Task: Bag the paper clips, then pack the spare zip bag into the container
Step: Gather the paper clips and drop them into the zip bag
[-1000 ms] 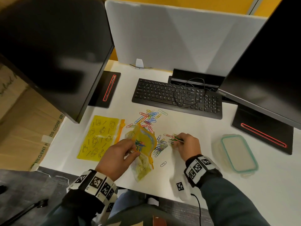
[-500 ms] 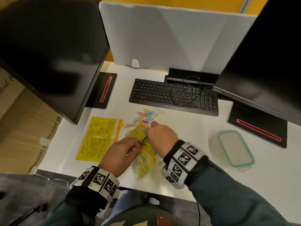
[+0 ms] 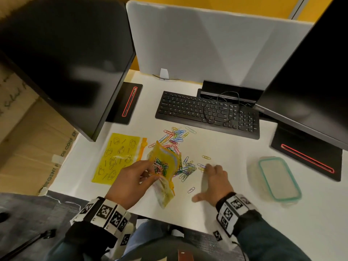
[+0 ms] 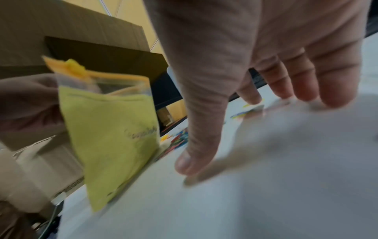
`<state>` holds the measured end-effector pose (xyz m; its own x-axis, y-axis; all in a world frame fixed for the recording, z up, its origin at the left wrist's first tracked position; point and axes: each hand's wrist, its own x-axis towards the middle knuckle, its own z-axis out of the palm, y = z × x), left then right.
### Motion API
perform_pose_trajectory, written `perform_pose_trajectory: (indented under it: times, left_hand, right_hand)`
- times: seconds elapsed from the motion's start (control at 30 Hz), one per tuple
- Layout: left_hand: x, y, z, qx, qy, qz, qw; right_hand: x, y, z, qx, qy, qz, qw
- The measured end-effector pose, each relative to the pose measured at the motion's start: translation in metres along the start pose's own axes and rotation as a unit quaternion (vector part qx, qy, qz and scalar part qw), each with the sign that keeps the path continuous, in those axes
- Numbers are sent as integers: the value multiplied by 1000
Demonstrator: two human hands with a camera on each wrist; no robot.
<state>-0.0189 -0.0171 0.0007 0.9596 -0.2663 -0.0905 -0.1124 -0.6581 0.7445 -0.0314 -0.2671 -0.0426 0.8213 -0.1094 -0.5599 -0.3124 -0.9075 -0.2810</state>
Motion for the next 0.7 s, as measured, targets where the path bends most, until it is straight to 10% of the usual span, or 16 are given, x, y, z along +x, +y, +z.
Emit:
perform_pose_trajectory:
  times: [0.37,0.7]
  left_hand:
    - [-11,-10,-4,-23,-4,-3,1000]
    - [-10,-20,-12,4,-23,20,1000]
  right_hand:
    - [78,-44,-36,20,110,-103,988]
    - [139,-79,-52,-197,-56,-195,959]
